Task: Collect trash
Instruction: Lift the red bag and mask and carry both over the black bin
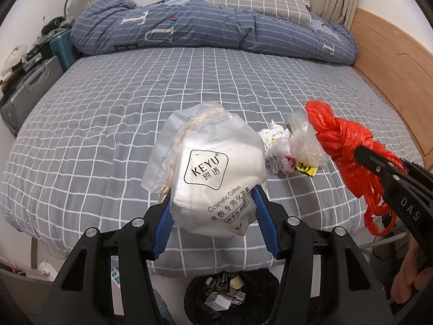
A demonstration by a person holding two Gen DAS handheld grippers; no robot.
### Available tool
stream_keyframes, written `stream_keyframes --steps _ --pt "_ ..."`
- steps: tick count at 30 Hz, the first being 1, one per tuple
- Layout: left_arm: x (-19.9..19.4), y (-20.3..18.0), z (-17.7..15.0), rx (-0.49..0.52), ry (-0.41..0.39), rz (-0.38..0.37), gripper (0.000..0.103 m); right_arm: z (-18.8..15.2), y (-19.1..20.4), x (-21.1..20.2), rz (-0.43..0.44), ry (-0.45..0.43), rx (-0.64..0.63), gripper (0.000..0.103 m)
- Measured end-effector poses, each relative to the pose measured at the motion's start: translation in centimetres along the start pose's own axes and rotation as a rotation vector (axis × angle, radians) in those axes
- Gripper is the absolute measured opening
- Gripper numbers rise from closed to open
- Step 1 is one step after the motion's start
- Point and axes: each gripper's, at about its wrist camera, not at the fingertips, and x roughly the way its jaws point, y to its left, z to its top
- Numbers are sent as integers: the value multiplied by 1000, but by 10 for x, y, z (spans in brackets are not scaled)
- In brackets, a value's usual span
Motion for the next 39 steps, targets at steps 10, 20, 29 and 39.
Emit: stream_keyframes --steps 10,20,29,39 --pt "-8 -1 -30 -11 13 -5 55 -36 9 -12 -11 24 -11 23" --pt "-9 3 -61 -24 38 -11 55 -73 13 -19 -1 57 10 23" --pt "-12 -1 -86 -14 54 -19 55 -102 16 -27 -2 75 4 23" --pt "-10 -6 -119 -21 91 -37 55 -133 22 -35 4 103 -10 23"
